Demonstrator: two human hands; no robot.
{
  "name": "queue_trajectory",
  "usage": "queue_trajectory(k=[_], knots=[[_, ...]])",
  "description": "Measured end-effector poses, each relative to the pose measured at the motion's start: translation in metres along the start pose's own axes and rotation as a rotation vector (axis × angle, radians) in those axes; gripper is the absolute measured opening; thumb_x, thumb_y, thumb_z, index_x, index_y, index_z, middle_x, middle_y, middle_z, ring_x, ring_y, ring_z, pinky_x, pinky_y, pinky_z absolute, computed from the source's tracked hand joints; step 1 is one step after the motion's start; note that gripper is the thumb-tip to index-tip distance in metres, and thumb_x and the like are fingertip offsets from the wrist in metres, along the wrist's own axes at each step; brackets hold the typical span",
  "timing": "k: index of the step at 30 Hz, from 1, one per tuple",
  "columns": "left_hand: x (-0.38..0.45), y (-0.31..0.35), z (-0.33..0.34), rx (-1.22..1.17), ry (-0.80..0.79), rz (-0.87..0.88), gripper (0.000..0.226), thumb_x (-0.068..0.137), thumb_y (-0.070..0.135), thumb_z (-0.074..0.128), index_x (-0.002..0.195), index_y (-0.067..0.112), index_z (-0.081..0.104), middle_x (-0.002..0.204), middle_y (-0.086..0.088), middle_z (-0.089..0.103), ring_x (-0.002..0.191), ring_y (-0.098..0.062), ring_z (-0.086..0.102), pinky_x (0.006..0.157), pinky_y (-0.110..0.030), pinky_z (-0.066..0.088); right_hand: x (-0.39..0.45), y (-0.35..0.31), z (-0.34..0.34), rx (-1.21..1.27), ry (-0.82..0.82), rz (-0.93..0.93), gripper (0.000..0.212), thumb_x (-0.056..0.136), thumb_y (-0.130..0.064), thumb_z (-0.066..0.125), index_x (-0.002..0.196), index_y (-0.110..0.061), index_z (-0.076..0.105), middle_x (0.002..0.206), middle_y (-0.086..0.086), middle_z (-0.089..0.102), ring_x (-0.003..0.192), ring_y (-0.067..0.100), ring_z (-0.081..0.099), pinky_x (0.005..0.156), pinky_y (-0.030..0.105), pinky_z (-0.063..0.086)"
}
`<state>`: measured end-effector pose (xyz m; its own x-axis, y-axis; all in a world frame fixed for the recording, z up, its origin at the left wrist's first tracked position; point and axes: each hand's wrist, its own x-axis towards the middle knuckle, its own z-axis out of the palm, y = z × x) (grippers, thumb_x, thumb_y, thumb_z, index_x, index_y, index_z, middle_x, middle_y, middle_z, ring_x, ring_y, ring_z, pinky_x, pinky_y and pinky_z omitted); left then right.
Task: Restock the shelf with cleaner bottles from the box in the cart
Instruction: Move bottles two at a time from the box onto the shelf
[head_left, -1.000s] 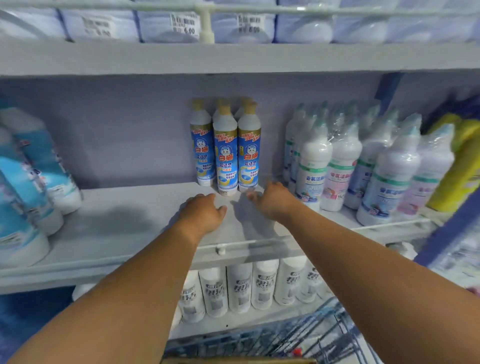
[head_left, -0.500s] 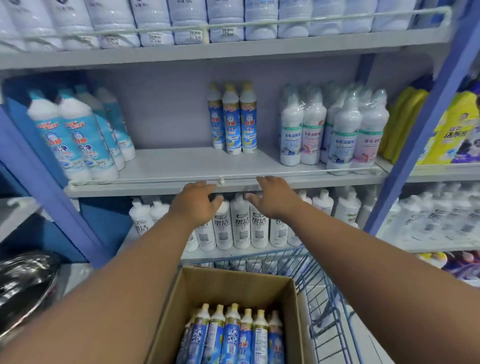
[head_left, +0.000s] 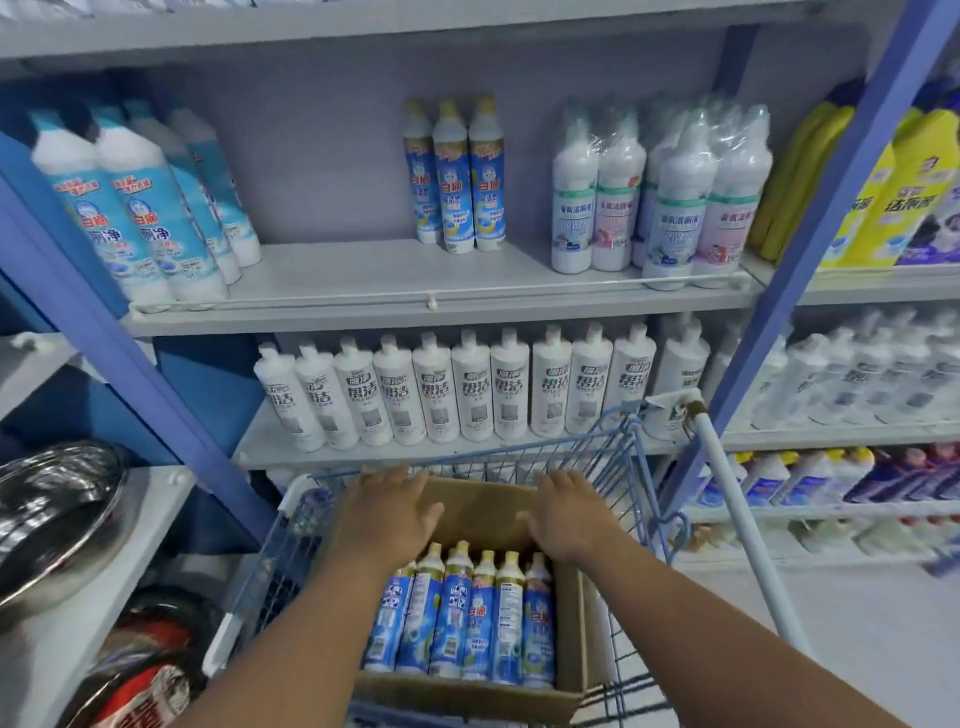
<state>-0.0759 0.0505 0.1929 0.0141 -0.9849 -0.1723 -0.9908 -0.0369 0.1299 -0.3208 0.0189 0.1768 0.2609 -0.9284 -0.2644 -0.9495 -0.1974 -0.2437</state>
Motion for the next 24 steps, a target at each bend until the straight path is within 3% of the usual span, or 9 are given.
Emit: queue_trajectory(k=[2,5,12,19,24], knots=[[0.002,-0.005,0.015,0.029,-0.037,0.003,0.070,0.100,0.061,0.033,0.159,0.025,0.024,0.167,-0.001,0.019,0.154,-0.025,0.012,0.125,-0.042,0.005,0.001,-0.001,0.024,0.026,-0.048,0.043,0.078,0.096,-0.060,0.042,0.157,-0.017,0.018,0.163,0.006,0.021,0.152,0.029,0.012,0.121,0.049,0.022],[0.007,-0.016,0.033,0.029,-0.067,-0.013,0.070,0.100,0.063,0.031,0.160,0.027,0.022,0.168,0.000,0.015,0.155,-0.022,0.010,0.123,-0.041,-0.004,0.006,-0.003,0.050,0.015,-0.125,0.072,0.082,0.095,-0.063,0.038,0.159,-0.022,0.008,0.166,0.004,0.011,0.153,0.029,0.006,0.122,0.052,0.016],[0.028,-0.048,0.080,-0.081,-0.215,-0.037,0.067,0.102,0.058,0.034,0.160,0.029,0.019,0.169,0.003,0.008,0.155,-0.020,0.005,0.125,-0.040,0.013,0.026,-0.016,0.094,0.029,-0.172,0.145,0.077,0.099,-0.057,0.039,0.160,-0.017,0.013,0.166,0.005,0.015,0.153,0.028,0.008,0.123,0.042,0.015],[0.048,-0.089,0.119,-0.084,-0.319,-0.040,0.070,0.101,0.059,0.038,0.160,0.028,0.020,0.169,0.000,0.012,0.154,-0.022,0.012,0.122,-0.037,0.017,0.041,-0.030,0.143,0.105,-0.278,0.263,0.078,0.099,-0.053,0.042,0.160,-0.016,0.011,0.166,0.005,0.010,0.152,0.027,0.010,0.122,0.041,0.020],[0.060,-0.106,0.144,-0.069,-0.358,-0.017,0.070,0.101,0.056,0.041,0.160,0.026,0.020,0.168,-0.001,0.014,0.152,-0.024,0.019,0.122,-0.037,0.020,0.049,-0.029,0.176,0.131,-0.311,0.327,0.074,0.098,-0.051,0.044,0.157,-0.012,0.020,0.161,0.009,0.025,0.148,0.028,0.021,0.118,0.042,0.029]])
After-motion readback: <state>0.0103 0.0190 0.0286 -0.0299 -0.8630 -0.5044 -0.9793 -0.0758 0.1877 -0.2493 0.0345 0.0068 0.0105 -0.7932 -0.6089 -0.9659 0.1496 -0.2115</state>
